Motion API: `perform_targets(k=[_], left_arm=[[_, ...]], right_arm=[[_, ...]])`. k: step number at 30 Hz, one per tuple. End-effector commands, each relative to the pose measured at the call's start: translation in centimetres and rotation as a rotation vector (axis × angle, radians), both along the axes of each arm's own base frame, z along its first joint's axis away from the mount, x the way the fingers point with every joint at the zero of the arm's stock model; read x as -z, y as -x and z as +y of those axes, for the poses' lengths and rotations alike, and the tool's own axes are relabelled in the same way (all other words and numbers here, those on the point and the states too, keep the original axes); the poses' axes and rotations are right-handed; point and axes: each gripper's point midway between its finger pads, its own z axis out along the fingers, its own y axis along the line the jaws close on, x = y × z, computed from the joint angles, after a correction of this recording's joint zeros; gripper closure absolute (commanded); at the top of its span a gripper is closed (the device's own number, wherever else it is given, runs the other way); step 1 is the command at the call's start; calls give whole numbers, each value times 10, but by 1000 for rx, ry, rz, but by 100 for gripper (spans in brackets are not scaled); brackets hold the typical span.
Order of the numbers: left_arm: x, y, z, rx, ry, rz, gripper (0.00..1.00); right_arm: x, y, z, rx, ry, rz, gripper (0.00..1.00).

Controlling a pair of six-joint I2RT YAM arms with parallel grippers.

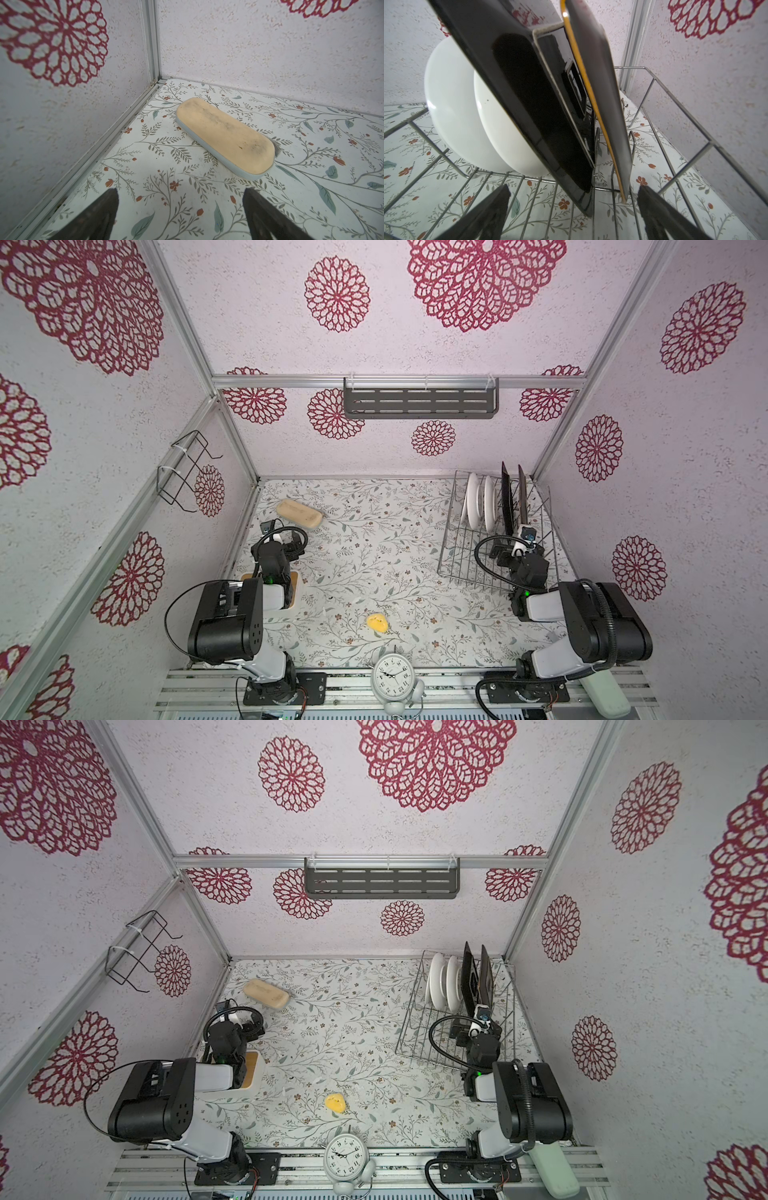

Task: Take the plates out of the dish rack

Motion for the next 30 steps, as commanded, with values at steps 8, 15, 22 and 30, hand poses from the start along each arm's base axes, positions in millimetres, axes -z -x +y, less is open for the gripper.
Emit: perform_targets(k=[8, 15, 22, 30], left_arm=[[-14, -5, 1, 4, -11, -34, 3], [-14, -5, 1, 5, -11, -34, 3], [-22, 3, 3, -35, -31, -70, 3], [-76, 14, 10, -155, -42, -40, 3]], right_arm=[[11, 2, 0, -4, 11, 40, 1], [11, 2, 0, -4, 10, 40, 1], [8, 5, 4, -28, 18, 25, 1], [-8, 17, 16, -43, 76, -23, 1]])
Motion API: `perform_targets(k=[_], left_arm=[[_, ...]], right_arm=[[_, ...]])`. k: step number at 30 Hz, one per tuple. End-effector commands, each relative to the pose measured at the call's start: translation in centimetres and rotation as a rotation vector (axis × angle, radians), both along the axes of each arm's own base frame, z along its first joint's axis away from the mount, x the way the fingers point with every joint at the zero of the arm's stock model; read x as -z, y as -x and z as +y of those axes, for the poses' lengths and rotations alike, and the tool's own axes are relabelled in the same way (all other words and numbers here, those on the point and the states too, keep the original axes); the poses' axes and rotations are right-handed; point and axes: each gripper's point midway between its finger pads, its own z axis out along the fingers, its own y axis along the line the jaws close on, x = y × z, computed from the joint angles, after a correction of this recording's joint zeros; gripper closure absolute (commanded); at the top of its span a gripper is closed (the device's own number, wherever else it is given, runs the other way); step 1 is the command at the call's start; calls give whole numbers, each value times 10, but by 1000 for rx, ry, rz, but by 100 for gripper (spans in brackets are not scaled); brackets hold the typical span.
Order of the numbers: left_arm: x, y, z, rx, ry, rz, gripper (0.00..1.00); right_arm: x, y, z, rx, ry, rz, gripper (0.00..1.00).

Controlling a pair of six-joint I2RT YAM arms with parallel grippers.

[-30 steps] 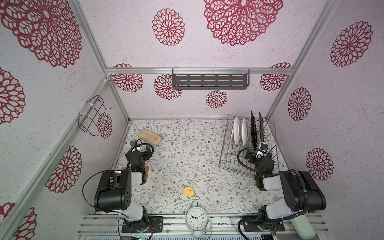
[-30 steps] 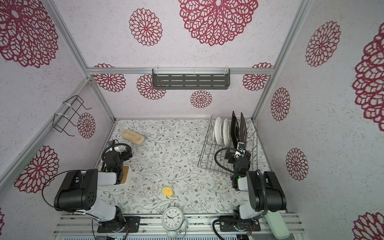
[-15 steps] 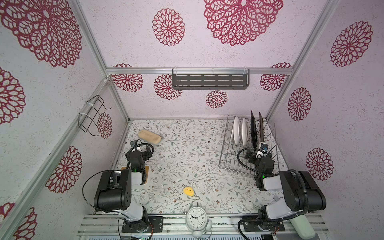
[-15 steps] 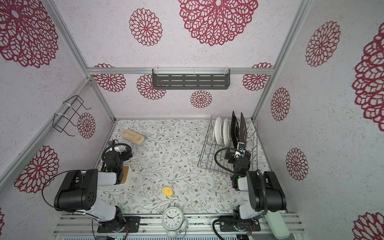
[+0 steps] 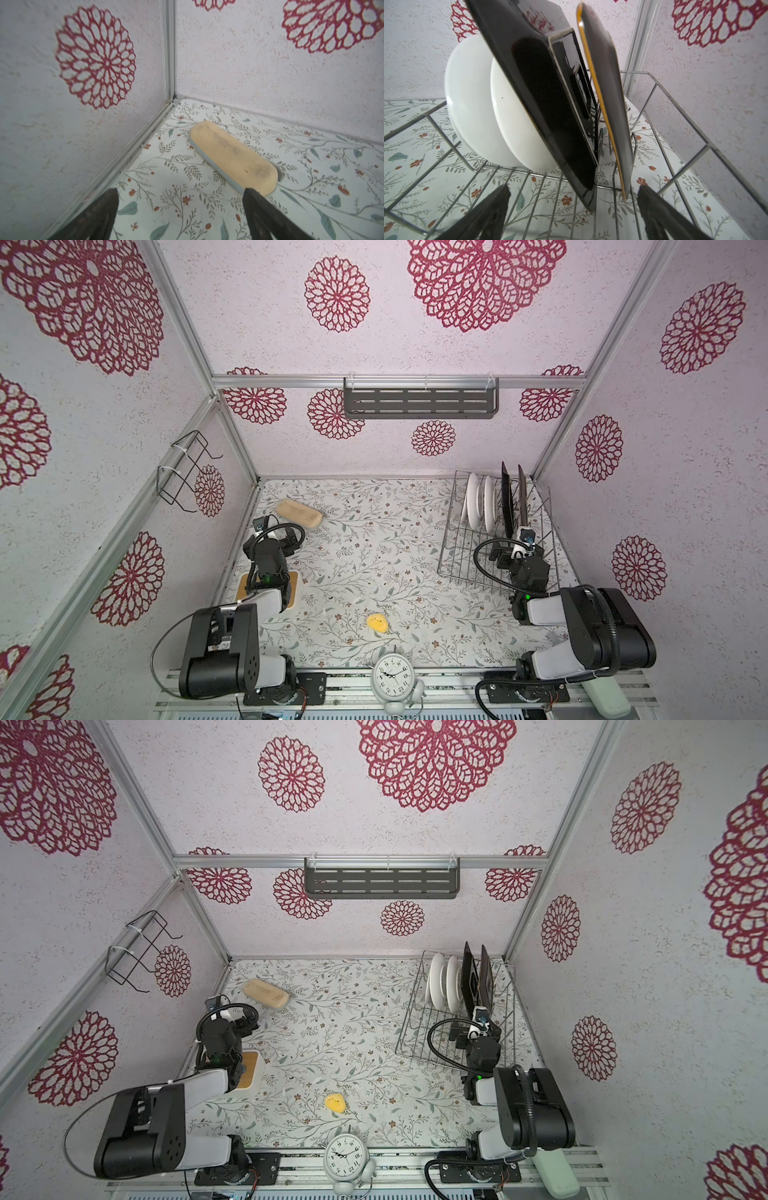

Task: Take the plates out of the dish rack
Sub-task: 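Raise the left arm over the table while the right gripper enters the rack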

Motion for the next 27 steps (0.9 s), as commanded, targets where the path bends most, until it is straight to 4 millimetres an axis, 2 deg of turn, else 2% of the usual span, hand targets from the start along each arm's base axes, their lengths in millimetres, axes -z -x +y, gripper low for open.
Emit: perform_targets(k=[1, 3, 7, 11, 17, 20, 23, 27], left_arm=[[-14, 4, -1, -56, -11, 46, 3], [-17, 2, -15, 10, 20, 75, 3], [-26, 3, -34, 35, 57, 102, 3], [-32, 3, -64, 125, 56, 166, 3], [-32, 15, -100, 211, 52, 240, 3], [-37, 24, -110, 228, 101, 233, 3], [-31, 29, -133, 308, 242, 241, 3], [-9, 37, -165, 397, 347, 273, 3]], right_arm=[[-4, 8, 4, 2, 45, -15, 1], [-7, 9, 9, -4, 64, -17, 1], [-13, 11, 16, 5, 111, -18, 1], [-29, 14, 25, 26, 150, -21, 1], [-65, 21, 53, -5, 28, 46, 1], [-76, 25, 55, 28, -30, 131, 1], [-86, 25, 63, 16, -56, 231, 1], [-89, 25, 70, 33, -43, 429, 1]])
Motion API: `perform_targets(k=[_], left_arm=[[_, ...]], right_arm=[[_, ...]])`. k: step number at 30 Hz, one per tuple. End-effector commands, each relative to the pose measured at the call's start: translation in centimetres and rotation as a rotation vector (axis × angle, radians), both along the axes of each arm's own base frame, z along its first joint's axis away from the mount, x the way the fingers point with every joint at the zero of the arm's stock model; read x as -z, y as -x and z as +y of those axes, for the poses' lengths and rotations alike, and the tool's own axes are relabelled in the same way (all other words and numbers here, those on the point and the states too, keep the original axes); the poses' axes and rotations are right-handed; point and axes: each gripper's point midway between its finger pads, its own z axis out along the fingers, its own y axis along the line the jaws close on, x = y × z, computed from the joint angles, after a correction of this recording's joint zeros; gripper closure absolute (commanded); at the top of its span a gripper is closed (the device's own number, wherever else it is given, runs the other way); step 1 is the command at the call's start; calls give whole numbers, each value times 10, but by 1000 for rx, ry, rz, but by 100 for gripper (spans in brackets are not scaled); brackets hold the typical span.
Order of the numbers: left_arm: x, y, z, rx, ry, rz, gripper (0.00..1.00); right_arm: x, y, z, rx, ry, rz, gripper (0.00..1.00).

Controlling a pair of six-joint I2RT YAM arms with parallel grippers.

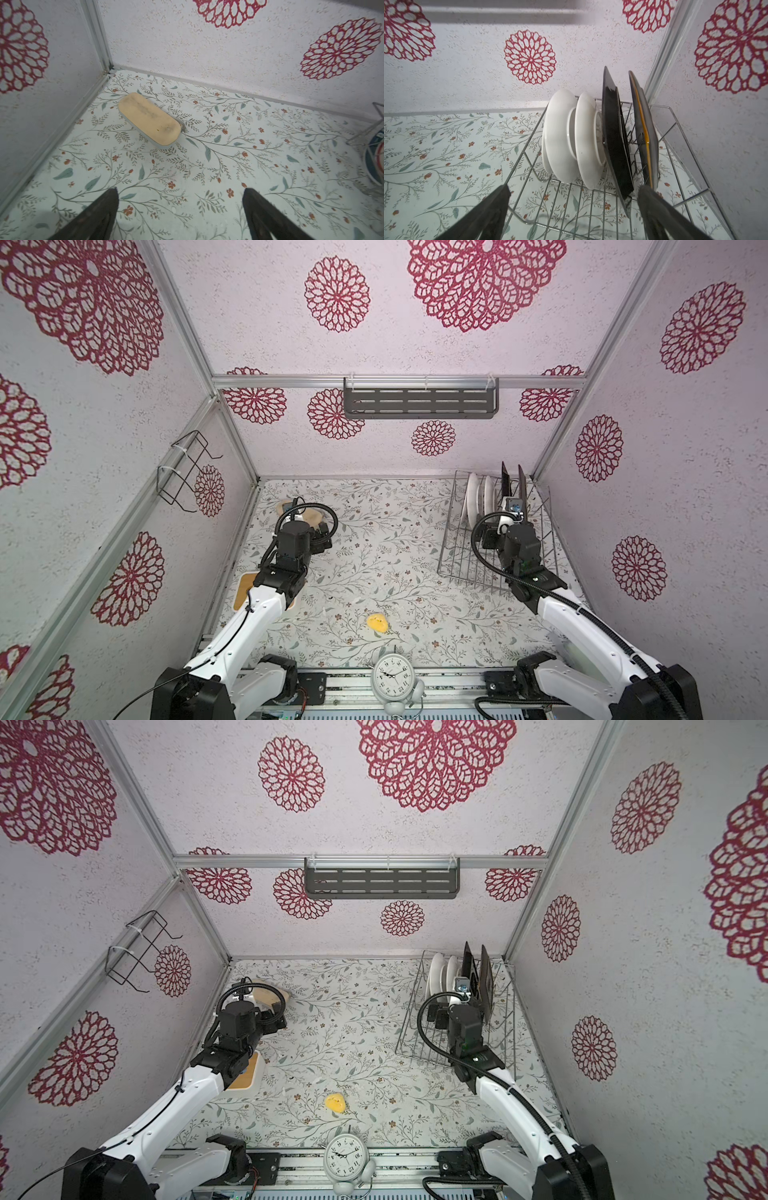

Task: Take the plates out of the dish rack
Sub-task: 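Raise the left arm over the table while the right gripper enters the rack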

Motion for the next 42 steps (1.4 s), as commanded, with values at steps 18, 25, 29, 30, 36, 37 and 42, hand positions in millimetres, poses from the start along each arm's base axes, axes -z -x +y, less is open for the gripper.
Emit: perform_targets(k=[18, 25, 29, 30, 36, 37, 42], left_arm=[[37, 7, -107, 254, 242, 120, 1], [31, 8, -128, 314, 270, 142, 0], [29, 10, -130, 316, 278, 144, 0], [29, 10, -130, 313, 280, 145, 0], [23, 10, -125, 291, 274, 121, 0], [21, 10, -125, 290, 272, 116, 0], [19, 8, -127, 294, 280, 113, 0]], right_arm=[[10, -23, -30, 353, 179, 331, 1], [10, -51, -33, 421, 295, 343, 3], [10, -62, -37, 451, 365, 346, 6], [10, -64, -38, 457, 378, 347, 6], [9, -77, -41, 453, 386, 337, 12], [8, -80, -41, 451, 384, 338, 13], [7, -88, -45, 445, 371, 338, 18]])
